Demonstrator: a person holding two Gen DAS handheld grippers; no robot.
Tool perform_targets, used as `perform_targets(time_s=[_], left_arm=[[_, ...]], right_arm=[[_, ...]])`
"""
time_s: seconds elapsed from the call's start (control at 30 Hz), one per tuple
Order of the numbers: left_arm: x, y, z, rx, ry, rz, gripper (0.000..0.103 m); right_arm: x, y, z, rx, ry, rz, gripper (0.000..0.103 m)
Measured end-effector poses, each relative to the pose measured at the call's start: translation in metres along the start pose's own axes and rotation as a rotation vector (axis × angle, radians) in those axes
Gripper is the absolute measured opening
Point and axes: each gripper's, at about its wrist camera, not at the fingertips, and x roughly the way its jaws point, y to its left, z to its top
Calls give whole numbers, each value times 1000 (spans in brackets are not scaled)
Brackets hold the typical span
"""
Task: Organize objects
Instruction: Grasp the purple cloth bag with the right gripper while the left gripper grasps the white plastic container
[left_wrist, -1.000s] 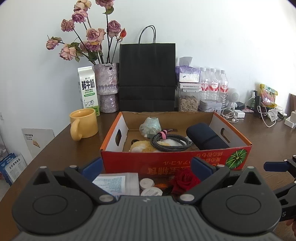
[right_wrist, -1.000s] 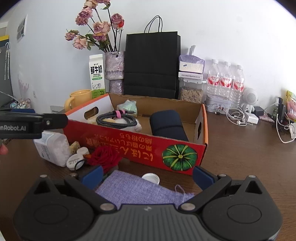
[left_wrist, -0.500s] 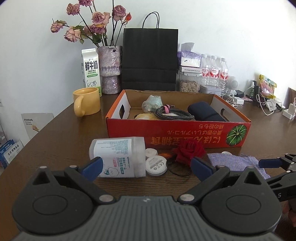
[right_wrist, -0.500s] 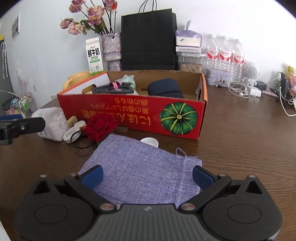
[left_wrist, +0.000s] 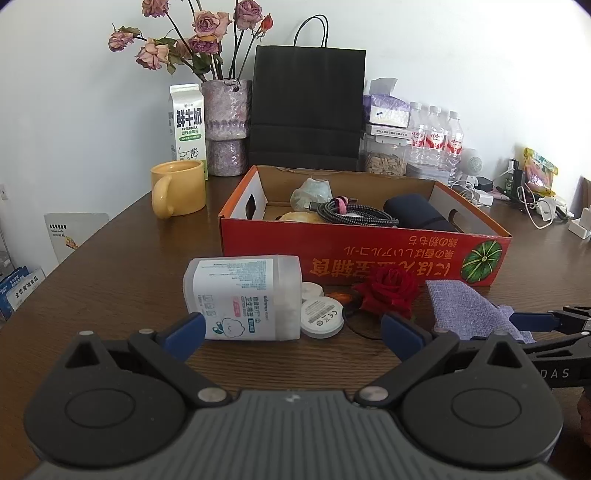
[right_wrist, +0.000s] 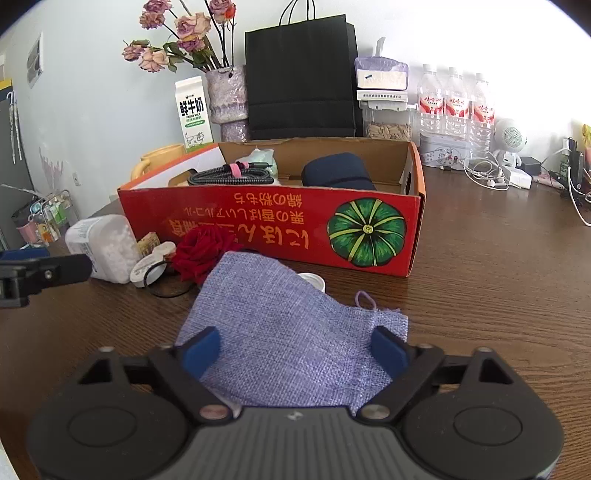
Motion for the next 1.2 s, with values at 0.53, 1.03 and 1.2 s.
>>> perform_targets(time_s=[0.53,1.03,1.2], left_arm=[[17,6,3,-5,4,47,103],[46,13,15,-46,-7,163,103],[53,18,17,-47,2,175,103]], right_arm=[[-20,-3,-1,20,-136,23,8],[-20,-4,-1,27,-134,27,8],[-19,-4,0,31,-132,27,8]])
